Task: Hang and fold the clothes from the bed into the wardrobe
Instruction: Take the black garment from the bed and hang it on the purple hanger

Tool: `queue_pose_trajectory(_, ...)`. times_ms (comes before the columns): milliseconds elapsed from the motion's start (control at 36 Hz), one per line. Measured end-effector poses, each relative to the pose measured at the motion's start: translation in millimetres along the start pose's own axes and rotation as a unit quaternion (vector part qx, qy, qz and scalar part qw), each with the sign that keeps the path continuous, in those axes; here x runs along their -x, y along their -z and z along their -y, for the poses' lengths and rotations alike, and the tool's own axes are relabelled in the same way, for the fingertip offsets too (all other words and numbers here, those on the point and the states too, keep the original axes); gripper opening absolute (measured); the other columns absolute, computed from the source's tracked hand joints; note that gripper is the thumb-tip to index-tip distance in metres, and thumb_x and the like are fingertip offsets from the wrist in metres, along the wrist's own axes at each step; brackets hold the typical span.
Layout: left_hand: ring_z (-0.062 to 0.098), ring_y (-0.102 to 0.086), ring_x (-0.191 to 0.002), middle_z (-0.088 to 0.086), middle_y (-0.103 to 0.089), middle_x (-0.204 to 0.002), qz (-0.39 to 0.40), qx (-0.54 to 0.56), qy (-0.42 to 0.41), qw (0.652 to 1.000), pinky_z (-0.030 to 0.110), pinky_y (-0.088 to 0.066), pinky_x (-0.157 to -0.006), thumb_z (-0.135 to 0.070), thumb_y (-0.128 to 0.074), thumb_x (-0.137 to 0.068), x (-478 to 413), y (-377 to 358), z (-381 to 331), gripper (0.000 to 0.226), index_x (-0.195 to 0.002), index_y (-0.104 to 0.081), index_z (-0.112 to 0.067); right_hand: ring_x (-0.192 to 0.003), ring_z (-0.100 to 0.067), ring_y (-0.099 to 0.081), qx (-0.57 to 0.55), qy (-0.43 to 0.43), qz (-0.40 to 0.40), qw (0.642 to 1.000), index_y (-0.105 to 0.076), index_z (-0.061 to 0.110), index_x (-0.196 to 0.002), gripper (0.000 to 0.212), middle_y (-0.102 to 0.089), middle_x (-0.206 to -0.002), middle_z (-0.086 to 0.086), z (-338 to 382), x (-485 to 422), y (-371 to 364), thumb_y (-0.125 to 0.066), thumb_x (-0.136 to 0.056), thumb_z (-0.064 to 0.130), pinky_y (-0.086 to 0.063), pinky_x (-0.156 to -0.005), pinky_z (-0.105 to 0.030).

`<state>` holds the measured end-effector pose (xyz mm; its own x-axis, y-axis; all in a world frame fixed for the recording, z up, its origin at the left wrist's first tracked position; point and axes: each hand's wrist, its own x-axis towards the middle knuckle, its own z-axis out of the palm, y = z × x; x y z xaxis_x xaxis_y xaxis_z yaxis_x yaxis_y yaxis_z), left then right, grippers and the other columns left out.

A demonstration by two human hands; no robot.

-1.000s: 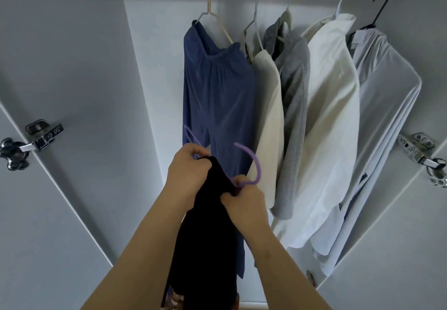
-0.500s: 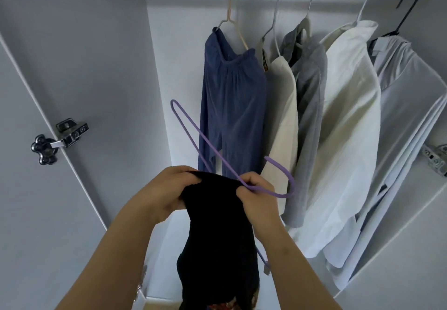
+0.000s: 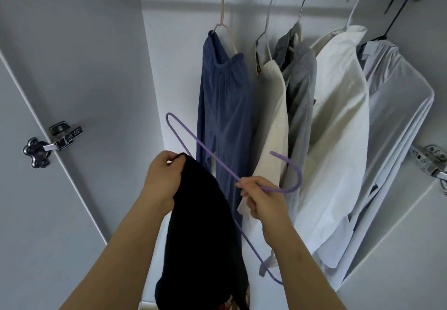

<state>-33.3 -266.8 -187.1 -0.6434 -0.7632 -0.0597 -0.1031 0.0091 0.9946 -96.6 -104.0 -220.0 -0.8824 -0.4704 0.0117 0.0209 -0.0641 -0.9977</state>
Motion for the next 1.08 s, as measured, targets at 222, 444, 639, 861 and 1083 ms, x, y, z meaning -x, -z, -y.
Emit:
queue_pose_trajectory(222, 0.020, -0.047, -0.067, 0.006, -0.048, -0.074, -0.114, 0.021, -0.007, 0.993, 0.031, -0.041, -0.063, -0.021, -0.047, -0.095, -34, 22, -10, 0.023, -0.073, -0.045, -0.017, -0.035, -0.003, -0.037, -0.036, -0.038, -0.044, 0.998, -0.063, 0.011, -0.073, 0.025, -0.043, -0.040, 0.006, -2, 6, 16, -0.054, -0.092, 0.024, -0.032, -0.038, -0.012)
queue_pose_trajectory(444, 0.016, -0.047, -0.061, 0.002, -0.046, -0.070, -0.078, 0.093, 0.041, 0.992, 0.028, -0.041, -0.056, -0.020, -0.046, -0.097, -47, 49, -24, 0.024, -0.073, -0.045, -0.019, -0.032, 0.000, -0.043, 0.074, -0.055, -0.007, 0.996, -0.059, 0.015, -0.066, 0.030, -0.047, -0.036, 0.011, -3, 8, 12, -0.053, -0.092, 0.027, -0.034, -0.039, -0.007)
queue_pose_trajectory(639, 0.021, -0.046, -0.083, 0.005, -0.053, -0.085, -0.121, -0.222, -0.168, 0.953, 0.027, -0.033, -0.073, -0.021, -0.046, -0.096, -43, 60, -17, 0.013, -0.092, -0.057, -0.014, -0.036, -0.003, -0.040, 0.105, -0.074, 0.035, 0.991, -0.060, 0.015, -0.067, 0.030, -0.044, -0.037, 0.012, 8, 10, 5, -0.053, -0.093, 0.028, -0.033, -0.042, -0.010)
queue_pose_trajectory(861, 0.025, -0.053, -0.082, 0.008, -0.052, -0.088, 0.003, -0.453, -0.330, 0.828, 0.028, -0.033, -0.067, -0.018, -0.054, -0.093, -21, 42, -7, 0.016, -0.098, -0.065, -0.008, -0.040, -0.003, -0.038, 0.156, -0.054, 0.095, 0.982, -0.061, 0.015, -0.065, 0.032, -0.042, -0.046, 0.004, 19, 7, -16, -0.054, -0.093, 0.030, -0.033, -0.043, -0.013)
queue_pose_trajectory(1083, 0.000, -0.046, -0.071, -0.014, -0.044, -0.077, 0.136, -0.328, -0.377, 0.855, 0.010, -0.038, -0.066, -0.014, -0.057, -0.090, 11, 3, 2, 0.006, -0.085, -0.061, -0.013, -0.031, -0.002, -0.031, 0.094, -0.068, 0.098, 0.988, -0.054, 0.008, -0.061, 0.033, -0.037, -0.035, 0.008, 14, 10, -35, -0.054, -0.093, 0.016, -0.024, -0.037, -0.012)
